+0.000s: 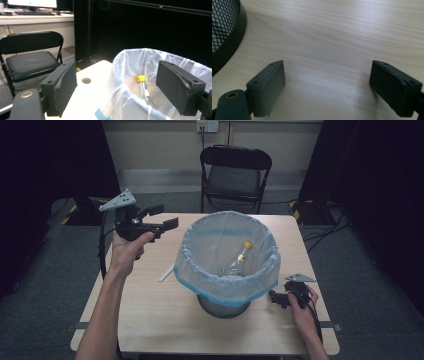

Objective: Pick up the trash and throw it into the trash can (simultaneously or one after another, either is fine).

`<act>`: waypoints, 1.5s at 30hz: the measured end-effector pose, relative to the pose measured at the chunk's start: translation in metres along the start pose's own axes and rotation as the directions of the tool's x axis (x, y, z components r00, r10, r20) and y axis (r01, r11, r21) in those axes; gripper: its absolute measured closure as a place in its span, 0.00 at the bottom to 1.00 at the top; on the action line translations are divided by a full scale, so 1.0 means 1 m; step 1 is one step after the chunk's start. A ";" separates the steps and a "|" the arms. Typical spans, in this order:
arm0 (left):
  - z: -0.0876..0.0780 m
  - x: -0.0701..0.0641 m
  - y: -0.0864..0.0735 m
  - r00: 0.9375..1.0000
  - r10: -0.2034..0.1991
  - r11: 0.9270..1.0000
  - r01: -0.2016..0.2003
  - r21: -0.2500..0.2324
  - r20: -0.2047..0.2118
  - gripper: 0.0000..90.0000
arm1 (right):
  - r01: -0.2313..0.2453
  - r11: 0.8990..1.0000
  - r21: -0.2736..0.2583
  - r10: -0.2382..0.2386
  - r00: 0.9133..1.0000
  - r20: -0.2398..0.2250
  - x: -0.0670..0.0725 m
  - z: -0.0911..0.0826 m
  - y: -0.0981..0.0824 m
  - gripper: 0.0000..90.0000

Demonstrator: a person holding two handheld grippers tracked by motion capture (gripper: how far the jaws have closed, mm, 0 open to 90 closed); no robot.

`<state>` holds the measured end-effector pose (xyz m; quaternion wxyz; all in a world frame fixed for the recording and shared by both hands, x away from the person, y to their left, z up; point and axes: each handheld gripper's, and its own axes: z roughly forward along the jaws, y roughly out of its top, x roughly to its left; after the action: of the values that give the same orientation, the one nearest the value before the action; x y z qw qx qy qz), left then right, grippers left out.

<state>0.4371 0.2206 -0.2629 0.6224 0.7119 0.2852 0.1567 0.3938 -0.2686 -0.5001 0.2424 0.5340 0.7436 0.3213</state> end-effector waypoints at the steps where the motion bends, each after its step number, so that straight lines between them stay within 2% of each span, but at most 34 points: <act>1: -0.001 0.002 -0.003 1.000 -0.006 1.000 0.006 0.004 -0.006 0.19 | 0.000 1.000 0.000 0.000 1.000 0.000 0.000 0.000 0.000 0.14; 3: -0.004 0.006 -0.009 1.000 -0.015 1.000 0.015 0.010 -0.011 0.19 | -0.001 1.000 0.000 0.001 1.000 0.000 0.000 0.000 0.000 0.14; 5: -0.006 0.012 -0.016 0.999 -0.043 0.999 0.043 0.010 -0.008 0.19 | 0.000 1.000 0.000 0.000 1.000 0.000 0.000 0.000 0.000 0.14; 7: -0.009 0.017 -0.022 0.998 -0.066 0.998 0.066 0.006 -0.024 0.19 | 0.000 1.000 0.000 0.000 1.000 0.000 0.000 0.000 0.000 0.14; 11: -0.014 0.022 -0.032 0.996 -0.065 0.998 0.067 0.021 -0.053 0.19 | 0.000 1.000 0.000 0.000 1.000 0.000 0.000 0.000 0.000 0.14; 13: -0.016 0.024 -0.036 0.996 -0.074 0.997 0.075 0.026 -0.044 0.19 | 0.000 1.000 0.000 0.000 1.000 0.000 0.000 0.000 0.000 0.14; 14: -0.017 0.026 -0.041 0.995 -0.092 0.995 0.093 0.033 -0.027 0.19 | -0.001 1.000 0.000 0.001 1.000 0.000 0.000 0.000 0.000 0.14; 15: -0.018 0.027 -0.044 0.996 -0.086 0.995 0.087 0.043 -0.031 0.19 | 0.000 1.000 0.000 0.000 1.000 0.000 0.000 0.000 0.000 0.14; 16: -0.018 0.027 -0.048 0.996 -0.081 0.995 0.083 0.050 -0.043 0.20 | 0.000 1.000 0.000 0.000 1.000 0.000 0.000 0.000 0.000 0.14; 18: -0.018 0.029 -0.059 0.994 -0.101 0.992 0.104 0.074 -0.049 0.20 | 0.000 1.000 0.000 0.000 1.000 0.000 0.000 0.000 0.000 0.14; 21: -0.017 0.031 -0.072 0.992 -0.099 0.989 0.107 0.106 -0.074 0.20 | 0.000 1.000 0.000 0.000 1.000 0.000 0.000 0.000 0.000 0.14; 25: -0.012 0.035 -0.088 0.991 -0.091 0.980 0.107 0.171 -0.101 0.20 | 0.000 1.000 0.000 0.000 1.000 0.000 0.000 0.000 0.000 0.14; 26: -0.012 0.036 -0.091 0.990 -0.109 0.978 0.122 0.170 -0.086 0.21 | 0.000 1.000 0.000 0.000 1.000 0.000 0.000 0.000 0.000 0.14; 27: -0.012 0.037 -0.093 0.991 -0.110 0.978 0.121 0.170 -0.075 0.25 | 0.000 1.000 0.000 0.000 1.000 0.000 0.000 0.000 0.000 0.14; 28: -0.011 0.037 -0.097 0.991 -0.102 0.974 0.117 0.193 -0.086 0.27 | 0.000 1.000 0.000 0.000 1.000 0.000 0.000 0.000 0.000 0.14; 30: -0.008 0.037 -0.103 0.990 -0.064 0.966 0.092 0.242 -0.122 0.22 | 0.000 1.000 0.000 0.000 1.000 0.000 0.000 0.000 0.000 0.14; 31: -0.008 0.038 -0.107 0.990 -0.055 0.964 0.087 0.252 -0.131 0.22 | 0.000 1.000 0.000 0.000 1.000 0.000 0.000 0.000 0.000 0.14; 34: -0.004 0.040 -0.118 0.989 -0.061 0.952 0.098 0.290 -0.134 0.22 | 0.000 1.000 0.000 0.000 1.000 0.000 0.000 0.000 0.000 0.14; 35: -0.002 0.041 -0.121 0.989 -0.044 0.943 0.087 0.322 -0.140 0.22 | 0.000 1.000 0.000 0.000 1.000 0.000 0.000 0.000 0.000 0.14; 36: -0.001 0.040 -0.123 0.990 -0.037 0.937 0.083 0.338 -0.139 0.22 | 0.000 1.000 0.000 0.000 1.000 0.000 0.000 0.000 0.000 0.14; 38: -0.001 0.039 -0.132 0.991 -0.045 0.940 0.085 0.329 -0.125 0.23 | 0.000 1.000 0.000 0.000 1.000 0.000 0.000 0.000 0.000 0.14; 39: 0.001 0.040 -0.136 0.991 -0.052 0.935 0.091 0.342 -0.121 0.26 | 0.000 1.000 0.000 0.000 1.000 0.000 0.000 0.000 0.000 0.14; 40: 0.003 0.042 -0.141 0.991 -0.052 0.920 0.097 0.379 -0.126 0.26 | 0.000 1.000 0.000 0.000 1.000 0.000 0.000 0.000 0.000 0.14; 41: 0.004 0.043 -0.144 0.990 -0.052 0.913 0.101 0.395 -0.134 0.25 | 0.000 1.000 0.000 0.000 1.000 0.000 0.000 0.000 0.000 0.14; 42: 0.004 0.044 -0.150 0.988 -0.057 0.916 0.108 0.386 -0.142 0.25 | 0.000 1.000 0.000 0.000 1.000 0.000 0.000 0.000 0.000 0.14; 43: 0.005 0.045 -0.153 0.987 -0.074 0.916 0.125 0.380 -0.144 0.26 | 0.000 1.000 0.000 0.000 1.000 0.000 0.000 0.000 0.000 0.14; 44: 0.007 0.048 -0.159 0.986 -0.095 0.902 0.144 0.407 -0.137 0.27 | 0.000 1.000 0.000 0.000 1.000 0.000 0.000 0.000 0.000 0.14; 45: 0.009 0.049 -0.161 0.986 -0.089 0.892 0.142 0.428 -0.142 0.26 | 0.000 1.000 0.000 0.000 1.000 0.000 0.000 0.000 0.000 0.14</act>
<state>0.4465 0.2530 -0.4283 0.4371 0.8045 0.3912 0.0933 0.3938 -0.2686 -0.5001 0.2425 0.5339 0.7436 0.3212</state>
